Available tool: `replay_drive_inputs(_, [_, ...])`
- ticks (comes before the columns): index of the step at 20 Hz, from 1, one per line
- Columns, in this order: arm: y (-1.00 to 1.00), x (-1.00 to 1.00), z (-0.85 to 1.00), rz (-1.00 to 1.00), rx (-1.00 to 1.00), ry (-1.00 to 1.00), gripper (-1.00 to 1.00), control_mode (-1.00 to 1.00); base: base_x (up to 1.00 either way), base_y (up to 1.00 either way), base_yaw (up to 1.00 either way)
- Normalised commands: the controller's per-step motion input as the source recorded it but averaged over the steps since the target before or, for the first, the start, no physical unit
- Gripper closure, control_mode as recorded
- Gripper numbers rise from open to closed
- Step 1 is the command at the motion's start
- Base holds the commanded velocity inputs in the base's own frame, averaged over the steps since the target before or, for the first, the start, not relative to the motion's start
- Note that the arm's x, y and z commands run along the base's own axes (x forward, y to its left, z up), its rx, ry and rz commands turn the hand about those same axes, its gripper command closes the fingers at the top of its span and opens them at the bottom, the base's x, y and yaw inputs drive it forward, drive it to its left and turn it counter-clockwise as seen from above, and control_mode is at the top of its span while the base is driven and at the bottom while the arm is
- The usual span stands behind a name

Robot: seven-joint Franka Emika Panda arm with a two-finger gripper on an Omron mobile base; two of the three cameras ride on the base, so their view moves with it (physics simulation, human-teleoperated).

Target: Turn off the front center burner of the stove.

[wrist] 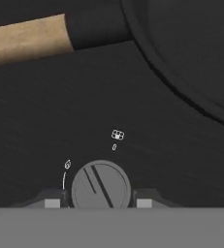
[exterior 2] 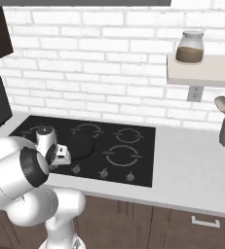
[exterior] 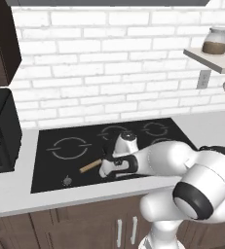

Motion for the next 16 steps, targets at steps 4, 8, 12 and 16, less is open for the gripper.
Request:
replay_drive_inputs(4, [-0.11,-0.02,0.00,-0.43,0.23,0.01,1.00,-1.00,0.00,0.00,0.00])
replay_drive_inputs(8, [-0.02,0.00,0.00,-0.50,0.23,0.08,1.00,-1.00,0.00,0.00,0.00])
replay_drive_inputs(12, [-0.05,0.00,0.00,-0.53,0.22,0.10,1.00,-1.00,0.00,0.00,0.00])
replay_drive_inputs(16, [-0.12,0.00,0.00,-0.54,0.22,0.12,1.00,-1.00,0.00,0.00,0.00])
